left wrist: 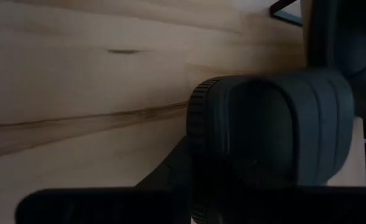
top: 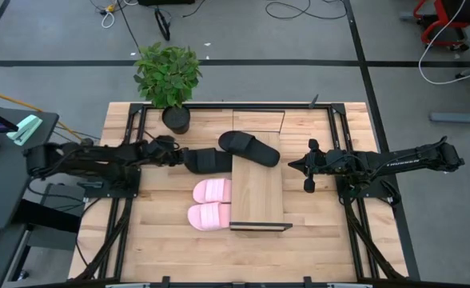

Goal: Pick and place slides into the shelf
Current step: Put the black slides on the shelf

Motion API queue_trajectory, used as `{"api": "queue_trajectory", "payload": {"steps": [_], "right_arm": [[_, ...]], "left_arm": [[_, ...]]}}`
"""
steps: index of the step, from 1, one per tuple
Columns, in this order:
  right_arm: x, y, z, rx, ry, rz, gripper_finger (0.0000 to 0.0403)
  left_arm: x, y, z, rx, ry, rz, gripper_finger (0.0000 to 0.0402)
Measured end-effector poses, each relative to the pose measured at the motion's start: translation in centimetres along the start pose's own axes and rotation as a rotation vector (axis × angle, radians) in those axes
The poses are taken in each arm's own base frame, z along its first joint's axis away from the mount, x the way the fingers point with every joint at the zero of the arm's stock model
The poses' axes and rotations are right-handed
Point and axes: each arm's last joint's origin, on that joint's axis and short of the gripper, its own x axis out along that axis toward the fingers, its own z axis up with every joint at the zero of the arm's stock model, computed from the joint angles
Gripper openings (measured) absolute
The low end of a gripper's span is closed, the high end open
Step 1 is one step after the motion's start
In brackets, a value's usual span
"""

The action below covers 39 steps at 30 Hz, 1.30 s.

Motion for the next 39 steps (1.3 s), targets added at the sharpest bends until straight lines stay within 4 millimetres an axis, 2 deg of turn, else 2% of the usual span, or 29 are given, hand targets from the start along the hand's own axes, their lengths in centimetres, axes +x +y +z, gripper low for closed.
{"api": "queue_trajectory", "payload": {"steps": [7,12,15,19,25,30,36,39], "right_arm": [[0.0,0.0,0.0,0.0,0.0,0.0,0.0013],[0.0,0.0,0.0,0.0,0.0,0.0,0.0013],[0.0,0.0,0.0,0.0,0.0,0.0,0.0013],[0.0,0.0,0.0,0.0,0.0,0.001,0.0013],[0.0,0.0,0.0,0.0,0.0,0.001,0.0013],[0.0,0.0,0.0,0.006,0.0,0.0,0.0013],[0.0,0.0,0.0,0.015,0.001,0.001,0.0013],[0.0,0.0,0.0,0.018,0.001,0.001,0.0013]], "left_arm": [[-2.3,1.2,-0.3,0.008,0.029,0.09,0.0049],[-4.0,1.1,-0.2,0.007,0.021,0.065,0.0049],[-5.9,0.1,0.4,0.042,0.007,0.068,0.0049],[-9.3,-1.1,1.4,0.113,-0.041,0.167,0.0049],[-12.6,-4.0,2.6,0.15,-0.121,0.033,0.0049],[-13.3,-4.7,2.4,0.163,-0.087,0.005,0.0049],[-13.5,-3.2,1.5,0.159,0.028,0.151,0.0049],[-13.5,-3.5,1.4,0.162,0.021,0.113,0.0049]]}}
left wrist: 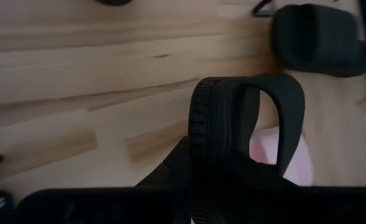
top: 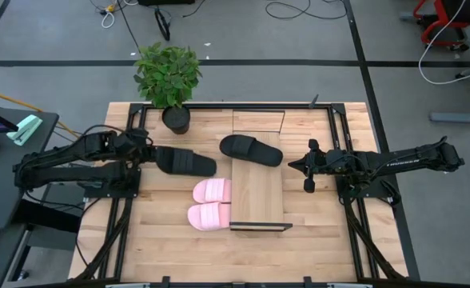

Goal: Pick and place slides into the shelf
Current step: Put the black slides on the shelf

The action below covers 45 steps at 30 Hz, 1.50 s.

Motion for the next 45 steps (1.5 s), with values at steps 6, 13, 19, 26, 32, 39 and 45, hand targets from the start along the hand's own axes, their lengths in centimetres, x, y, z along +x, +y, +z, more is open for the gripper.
{"api": "queue_trajectory", "payload": {"steps": [6,13,19,26,32,39,45], "right_arm": [[0.0,0.0,0.0,0.009,0.0,0.0,0.0013],[0.0,0.0,0.0,0.019,0.0,0.0,0.0013],[0.0,0.0,0.0,0.03,0.0,0.0,0.0013],[0.0,0.0,0.0,0.032,0.0,0.0,0.0013],[0.0,0.0,-0.1,0.024,0.008,-0.001,0.0013],[0.0,0.0,-0.1,0.004,0.009,-0.001,0.0013],[0.0,0.0,-0.3,-0.002,0.03,-0.002,0.0013]], "left_arm": [[-0.7,-0.9,0.2,0.012,0.005,-0.079,0.0049],[-3.1,-2.4,1.5,0.025,-0.082,-0.173,0.0049],[-2.6,-4.0,2.0,-0.01,-0.124,-0.33,0.0049],[3.7,-4.1,0.5,-0.185,0.014,-0.366,0.0049],[7.5,-4.9,-0.1,-0.336,0.079,-0.549,0.0049],[10.6,-5.4,-0.7,-0.364,0.178,-0.5,0.0049],[12.9,-6.1,-0.5,-0.402,0.199,-0.525,0.0049]]}}
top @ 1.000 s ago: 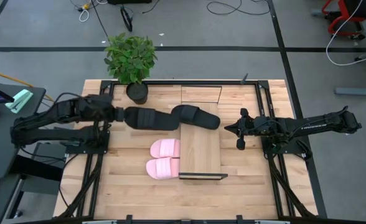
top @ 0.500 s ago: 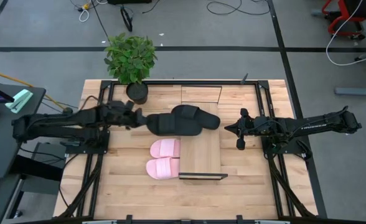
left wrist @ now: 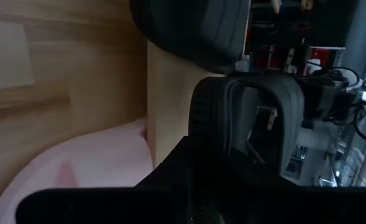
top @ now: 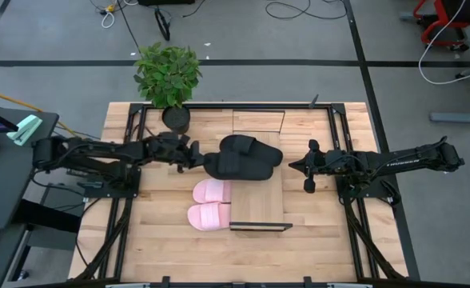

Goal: Pick and place slides into the shelf
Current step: Put the black slides on the shelf

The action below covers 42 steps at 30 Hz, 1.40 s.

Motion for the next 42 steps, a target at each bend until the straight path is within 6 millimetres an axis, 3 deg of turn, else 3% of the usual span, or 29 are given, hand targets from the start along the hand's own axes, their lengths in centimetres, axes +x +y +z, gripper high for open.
{"api": "queue_trajectory", "payload": {"steps": [8,28,42], "right_arm": [[0.0,0.0,-0.1,-0.016,0.008,0.006,0.0013],[0.0,0.1,0.0,-0.018,0.005,0.019,0.0013],[0.0,0.1,0.0,-0.017,0.004,0.026,0.0013]], "left_arm": [[2.2,1.5,0.3,-0.057,0.039,0.042,0.0049],[6.8,1.6,1.4,-0.062,0.047,0.066,0.0049],[7.5,0.2,1.9,0.007,-0.104,0.005,0.0049]]}}
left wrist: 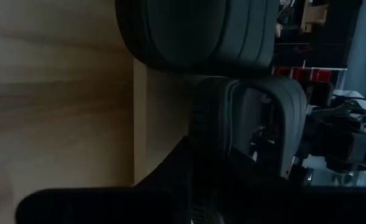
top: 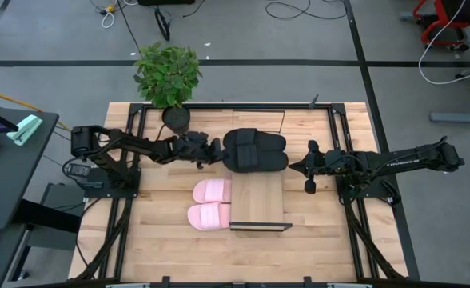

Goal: Pick and place slides into the shelf
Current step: Put the black slides on the shelf

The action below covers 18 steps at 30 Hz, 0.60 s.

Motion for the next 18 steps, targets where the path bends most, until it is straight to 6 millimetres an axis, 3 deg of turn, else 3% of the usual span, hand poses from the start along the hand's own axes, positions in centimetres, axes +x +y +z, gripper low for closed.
{"api": "queue_trajectory", "payload": {"steps": [18], "right_arm": [[0.0,0.0,0.0,0.006,0.0,0.0,0.0013]], "left_arm": [[0.0,0.4,-1.4,0.022,-0.017,0.049,0.0049]]}}
